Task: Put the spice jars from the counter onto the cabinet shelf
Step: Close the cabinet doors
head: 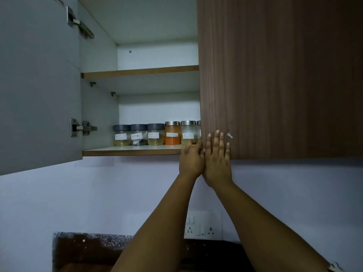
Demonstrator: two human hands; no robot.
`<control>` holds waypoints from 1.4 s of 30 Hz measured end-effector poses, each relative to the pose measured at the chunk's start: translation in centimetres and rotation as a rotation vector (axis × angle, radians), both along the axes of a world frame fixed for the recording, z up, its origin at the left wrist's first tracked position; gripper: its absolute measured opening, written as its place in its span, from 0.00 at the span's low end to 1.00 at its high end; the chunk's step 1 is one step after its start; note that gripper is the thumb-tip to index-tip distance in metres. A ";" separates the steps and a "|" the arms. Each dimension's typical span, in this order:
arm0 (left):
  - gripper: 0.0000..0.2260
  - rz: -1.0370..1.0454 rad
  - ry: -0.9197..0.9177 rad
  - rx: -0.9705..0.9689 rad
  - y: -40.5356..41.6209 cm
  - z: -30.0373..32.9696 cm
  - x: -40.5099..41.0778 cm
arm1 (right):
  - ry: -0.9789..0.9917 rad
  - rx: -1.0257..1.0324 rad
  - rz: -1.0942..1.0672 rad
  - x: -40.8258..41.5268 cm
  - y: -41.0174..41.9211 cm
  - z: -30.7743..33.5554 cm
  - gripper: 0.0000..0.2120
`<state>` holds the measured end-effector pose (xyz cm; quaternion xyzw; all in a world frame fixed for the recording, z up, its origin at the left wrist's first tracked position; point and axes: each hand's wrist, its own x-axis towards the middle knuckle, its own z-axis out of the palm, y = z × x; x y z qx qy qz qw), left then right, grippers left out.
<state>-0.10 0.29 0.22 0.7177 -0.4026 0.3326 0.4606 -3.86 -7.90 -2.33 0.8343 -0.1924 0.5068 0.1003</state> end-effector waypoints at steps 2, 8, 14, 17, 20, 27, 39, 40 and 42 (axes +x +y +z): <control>0.15 0.047 -0.044 -0.020 -0.5 -0.3 0.8 | -0.010 -0.019 0.000 0.8 -0.6 -0.1 0.35; 0.14 0.171 -0.083 -0.130 -2.0 -1.5 1.8 | -0.044 -0.050 -0.004 1.6 -1.5 -0.6 0.34; 0.15 0.210 -0.176 -0.054 -1.5 -1.3 2.6 | -0.044 -0.039 0.030 1.1 -1.2 -0.8 0.32; 0.19 0.110 -0.100 0.020 -1.0 -1.3 2.5 | 0.086 -0.031 -0.013 0.0 -1.4 -1.0 0.33; 0.27 0.078 -0.005 0.215 0.1 -1.8 1.8 | 0.216 -0.017 -0.060 -1.7 -1.1 -1.2 0.34; 0.28 0.062 -0.006 0.049 5.6 -6.1 -5.8 | 0.166 -0.003 0.084 -8.8 4.4 -2.3 0.29; 0.27 0.255 -0.040 -0.084 23.0 -9.4 -20.1 | 0.075 0.048 0.083 -20.1 21.7 -5.6 0.30; 0.28 0.269 -0.049 -0.075 24.7 -9.2 -20.9 | 0.063 0.058 0.101 -20.6 23.3 -5.4 0.30; 0.28 0.322 -0.080 -0.073 28.5 -8.4 -21.8 | 0.036 0.066 0.153 -21.3 26.7 -4.7 0.28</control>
